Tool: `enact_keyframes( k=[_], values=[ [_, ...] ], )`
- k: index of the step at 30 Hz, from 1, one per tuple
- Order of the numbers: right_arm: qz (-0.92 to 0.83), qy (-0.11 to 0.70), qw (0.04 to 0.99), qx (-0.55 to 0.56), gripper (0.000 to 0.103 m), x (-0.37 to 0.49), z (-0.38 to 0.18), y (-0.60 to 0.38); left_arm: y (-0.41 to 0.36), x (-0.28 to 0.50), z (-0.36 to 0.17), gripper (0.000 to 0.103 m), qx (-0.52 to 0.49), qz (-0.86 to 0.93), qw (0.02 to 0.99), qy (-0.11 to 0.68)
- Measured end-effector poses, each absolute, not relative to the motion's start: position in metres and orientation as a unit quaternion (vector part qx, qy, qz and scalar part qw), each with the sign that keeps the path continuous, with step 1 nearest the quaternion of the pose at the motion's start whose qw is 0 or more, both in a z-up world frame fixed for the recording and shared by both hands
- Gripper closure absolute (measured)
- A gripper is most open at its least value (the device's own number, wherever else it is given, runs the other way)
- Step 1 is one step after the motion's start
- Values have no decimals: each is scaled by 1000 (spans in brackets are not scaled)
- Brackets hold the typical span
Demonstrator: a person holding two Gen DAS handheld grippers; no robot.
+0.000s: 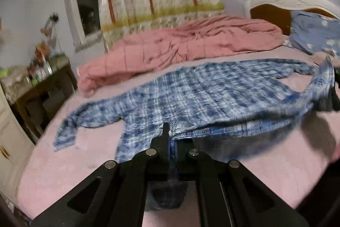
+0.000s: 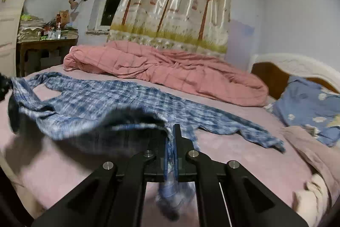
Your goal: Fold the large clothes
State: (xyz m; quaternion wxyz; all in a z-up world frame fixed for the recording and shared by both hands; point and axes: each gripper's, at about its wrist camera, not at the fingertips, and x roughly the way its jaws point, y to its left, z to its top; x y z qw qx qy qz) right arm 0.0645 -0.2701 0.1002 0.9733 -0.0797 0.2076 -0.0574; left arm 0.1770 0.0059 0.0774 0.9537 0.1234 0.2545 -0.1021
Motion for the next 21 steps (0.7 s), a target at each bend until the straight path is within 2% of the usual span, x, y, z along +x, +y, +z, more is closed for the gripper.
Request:
enact_keyframes(
  k=[5,9,11,13,15,16,17,18,19,20,21],
  values=[
    [-41,279,958,-44,98,167,73,-296,0,268,42,101,121,-99,934,320],
    [-32,328,943,-41,98,223,40,-300,0,306,7,99,115,-93,918,368],
    [-31,341,939,-40,98,240,25,-301,-1,315,-4,96,120,-77,914,379],
    [-38,344,937,-39,98,248,14,-300,3,315,-5,82,107,-75,920,369],
    [-41,342,938,-26,97,253,10,-306,12,311,4,25,86,-83,929,350],
    [-39,343,939,-13,96,254,9,-310,16,306,11,18,74,-92,935,335],
    [-33,344,938,6,93,253,11,-315,21,301,18,17,62,-107,939,320],
    [-23,345,938,30,73,251,12,-322,25,297,24,17,54,-125,940,313],
    [-13,345,937,58,37,251,14,-332,28,294,30,16,47,-143,938,311],
    [-11,339,938,75,24,248,17,-338,32,288,35,15,36,-157,937,308],
    [-16,325,941,93,19,242,20,-343,37,284,40,14,24,-162,939,303]
  ],
)
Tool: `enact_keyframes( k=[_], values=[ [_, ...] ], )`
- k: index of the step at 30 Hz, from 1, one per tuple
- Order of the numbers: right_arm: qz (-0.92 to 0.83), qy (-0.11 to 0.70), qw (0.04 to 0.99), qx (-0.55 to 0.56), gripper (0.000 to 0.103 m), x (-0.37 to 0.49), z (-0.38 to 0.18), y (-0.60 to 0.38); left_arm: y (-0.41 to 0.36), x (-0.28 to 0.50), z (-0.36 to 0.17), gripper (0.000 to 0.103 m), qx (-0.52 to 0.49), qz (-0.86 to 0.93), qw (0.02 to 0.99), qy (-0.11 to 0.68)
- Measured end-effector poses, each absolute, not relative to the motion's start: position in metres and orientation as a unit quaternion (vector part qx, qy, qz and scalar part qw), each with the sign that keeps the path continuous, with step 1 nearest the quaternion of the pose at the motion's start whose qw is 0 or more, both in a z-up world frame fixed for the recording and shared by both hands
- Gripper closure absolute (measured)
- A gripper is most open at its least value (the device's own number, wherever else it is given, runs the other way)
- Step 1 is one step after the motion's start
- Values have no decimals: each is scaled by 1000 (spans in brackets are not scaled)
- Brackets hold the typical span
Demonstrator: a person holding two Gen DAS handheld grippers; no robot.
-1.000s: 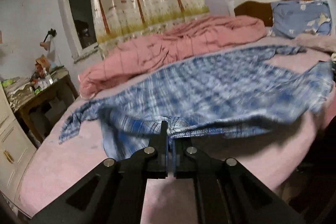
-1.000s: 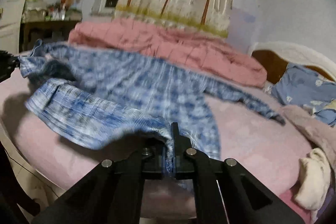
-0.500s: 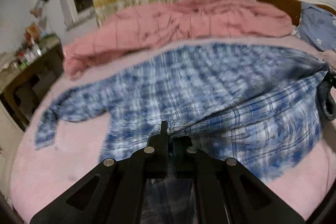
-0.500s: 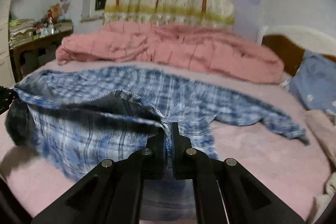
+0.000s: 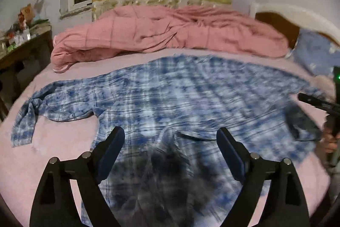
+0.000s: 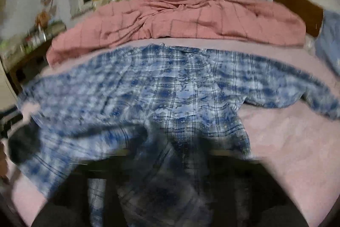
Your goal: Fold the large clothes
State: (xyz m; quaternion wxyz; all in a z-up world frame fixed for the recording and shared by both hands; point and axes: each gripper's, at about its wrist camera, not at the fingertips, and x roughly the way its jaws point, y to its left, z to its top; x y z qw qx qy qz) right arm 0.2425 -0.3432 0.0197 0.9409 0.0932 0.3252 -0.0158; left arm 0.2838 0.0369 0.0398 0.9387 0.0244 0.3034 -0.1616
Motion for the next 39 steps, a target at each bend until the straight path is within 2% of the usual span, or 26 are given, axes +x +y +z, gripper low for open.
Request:
enact_keyframes(
  k=[4,7,12,15,17,20,26,31,32,34,35,36,37,38,39],
  values=[
    [-20,291,951,108,19,217,36,-352,51,260,53,14,-3,-172,942,288],
    [-1,280,960,26,19,190,41,-329,51,240,52,13,31,-159,946,283],
    [19,347,930,-119,19,172,0,-268,42,223,19,13,93,-134,934,317],
    [-49,375,910,-171,19,185,-24,-252,37,224,1,13,122,-101,932,325],
    [-112,375,908,-147,19,191,-25,-263,34,226,-8,13,151,-74,929,329],
    [-154,358,916,-97,19,190,-14,-289,41,228,-19,13,137,-94,920,355],
    [-291,297,902,-115,19,195,2,-347,46,221,-21,13,139,-121,914,361],
    [-283,335,898,-37,31,203,-1,-389,49,223,-21,13,147,-111,913,365],
    [-274,330,903,-28,33,200,1,-392,51,226,-21,15,146,-101,914,365],
    [-250,310,917,-23,34,191,6,-387,55,234,-21,36,147,-72,920,356],
    [-223,294,929,-24,34,186,12,-383,58,240,-21,54,147,-54,923,351],
    [-203,289,935,-24,34,185,13,-376,62,247,-21,66,143,-44,925,349],
    [-164,288,943,-21,34,183,15,-372,66,255,-20,72,133,-39,927,349],
    [-140,291,946,-16,34,184,15,-369,72,262,-19,82,121,-37,928,350],
    [-120,298,947,-12,37,186,13,-365,78,269,-18,85,106,-35,929,352]
  ],
)
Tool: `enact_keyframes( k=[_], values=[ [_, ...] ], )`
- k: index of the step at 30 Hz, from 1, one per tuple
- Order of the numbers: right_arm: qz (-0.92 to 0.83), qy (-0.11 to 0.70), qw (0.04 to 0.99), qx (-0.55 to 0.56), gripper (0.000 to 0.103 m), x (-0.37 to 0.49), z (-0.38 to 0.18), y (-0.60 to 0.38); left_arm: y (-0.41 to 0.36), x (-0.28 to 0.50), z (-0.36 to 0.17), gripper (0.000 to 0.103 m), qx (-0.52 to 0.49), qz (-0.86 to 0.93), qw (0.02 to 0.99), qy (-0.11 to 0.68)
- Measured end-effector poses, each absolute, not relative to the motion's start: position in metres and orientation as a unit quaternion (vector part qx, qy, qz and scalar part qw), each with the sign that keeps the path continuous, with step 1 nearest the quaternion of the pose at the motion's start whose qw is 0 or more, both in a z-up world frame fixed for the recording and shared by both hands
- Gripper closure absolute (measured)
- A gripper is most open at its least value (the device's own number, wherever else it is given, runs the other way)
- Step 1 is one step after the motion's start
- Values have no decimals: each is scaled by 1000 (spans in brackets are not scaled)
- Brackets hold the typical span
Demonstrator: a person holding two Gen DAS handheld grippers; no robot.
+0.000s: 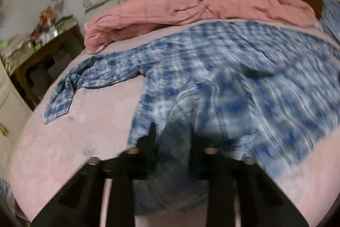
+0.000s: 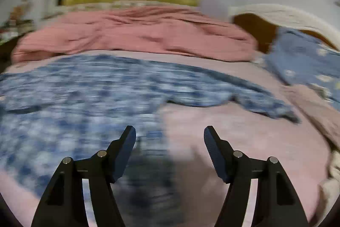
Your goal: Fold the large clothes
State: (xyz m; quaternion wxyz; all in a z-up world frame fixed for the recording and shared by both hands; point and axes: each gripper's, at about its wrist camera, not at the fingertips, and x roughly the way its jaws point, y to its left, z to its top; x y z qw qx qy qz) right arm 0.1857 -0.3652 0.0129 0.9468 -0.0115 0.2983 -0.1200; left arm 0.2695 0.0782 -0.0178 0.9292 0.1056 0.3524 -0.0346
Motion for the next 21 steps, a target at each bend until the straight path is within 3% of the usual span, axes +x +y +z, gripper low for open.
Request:
enact_keyframes(
  k=[4,5,7,8,9,15,21],
  values=[
    [-93,371,924,12,68,212,-13,-368,104,295,-7,85,54,7,941,333],
    [-106,391,914,13,70,220,-21,-372,112,300,-6,83,41,17,943,329],
    [-119,407,905,26,72,228,-31,-381,126,307,-3,64,18,24,945,326],
    [-121,409,904,34,73,231,-32,-386,132,308,-2,40,6,28,946,322],
    [-127,407,904,35,73,230,-32,-387,138,307,1,25,-8,29,949,315],
    [-141,398,905,41,73,227,-31,-398,169,289,22,20,-114,-48,953,278],
    [-140,379,914,34,73,216,-23,-392,141,274,3,20,-33,-106,928,355]
  ],
)
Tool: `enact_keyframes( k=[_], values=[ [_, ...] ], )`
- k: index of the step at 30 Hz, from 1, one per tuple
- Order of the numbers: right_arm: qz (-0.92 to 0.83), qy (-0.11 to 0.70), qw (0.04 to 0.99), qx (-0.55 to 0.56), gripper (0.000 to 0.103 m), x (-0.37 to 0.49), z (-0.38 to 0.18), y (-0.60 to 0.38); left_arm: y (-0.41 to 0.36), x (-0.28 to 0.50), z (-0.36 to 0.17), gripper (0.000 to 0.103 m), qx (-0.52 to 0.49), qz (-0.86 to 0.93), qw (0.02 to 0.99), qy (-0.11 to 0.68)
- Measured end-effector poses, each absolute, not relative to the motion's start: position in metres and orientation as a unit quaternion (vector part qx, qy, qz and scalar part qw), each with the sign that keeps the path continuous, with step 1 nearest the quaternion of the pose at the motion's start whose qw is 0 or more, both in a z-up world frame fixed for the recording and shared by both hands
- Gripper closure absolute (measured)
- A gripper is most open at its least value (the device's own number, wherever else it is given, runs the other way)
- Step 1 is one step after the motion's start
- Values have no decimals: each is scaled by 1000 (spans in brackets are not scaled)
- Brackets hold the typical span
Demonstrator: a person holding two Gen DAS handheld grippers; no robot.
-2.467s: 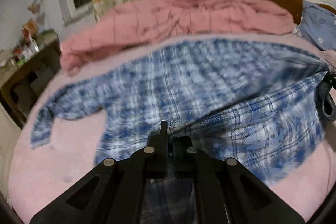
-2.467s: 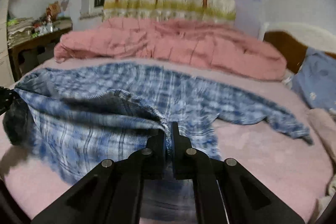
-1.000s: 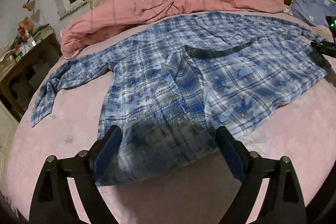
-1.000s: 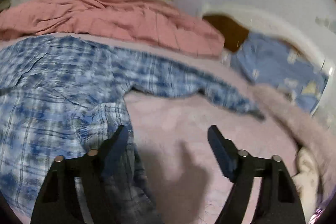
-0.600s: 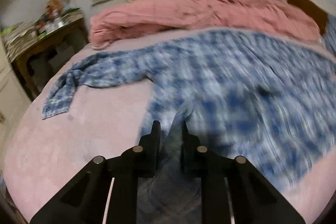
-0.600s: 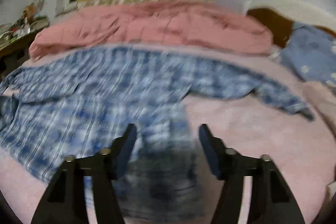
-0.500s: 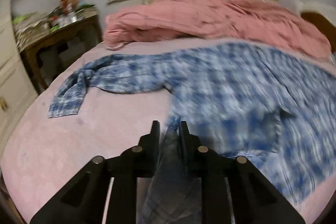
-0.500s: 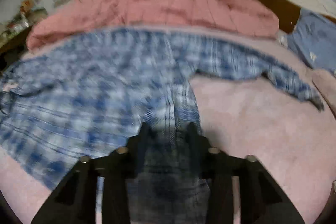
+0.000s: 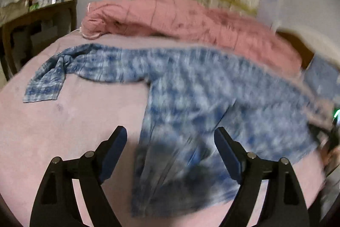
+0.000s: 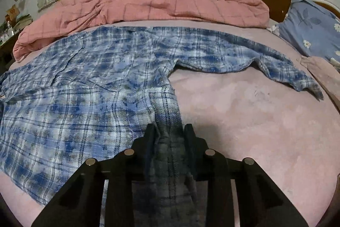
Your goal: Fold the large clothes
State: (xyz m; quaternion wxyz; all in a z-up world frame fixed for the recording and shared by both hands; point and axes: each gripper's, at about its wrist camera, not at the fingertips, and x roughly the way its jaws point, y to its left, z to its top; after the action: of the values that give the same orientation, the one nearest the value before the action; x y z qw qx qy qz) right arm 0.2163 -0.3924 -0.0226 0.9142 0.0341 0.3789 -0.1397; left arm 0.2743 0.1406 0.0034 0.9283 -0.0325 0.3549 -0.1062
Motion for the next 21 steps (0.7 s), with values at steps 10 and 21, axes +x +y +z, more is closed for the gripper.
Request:
enact_keyframes(
  k=[10,21],
  values=[
    [-142,387,911,12,73,219,-26,-386,134,296,-32,71,6,-69,913,401],
    [-143,394,908,-3,73,222,-30,-383,179,303,-19,97,-63,10,935,348]
  ],
)
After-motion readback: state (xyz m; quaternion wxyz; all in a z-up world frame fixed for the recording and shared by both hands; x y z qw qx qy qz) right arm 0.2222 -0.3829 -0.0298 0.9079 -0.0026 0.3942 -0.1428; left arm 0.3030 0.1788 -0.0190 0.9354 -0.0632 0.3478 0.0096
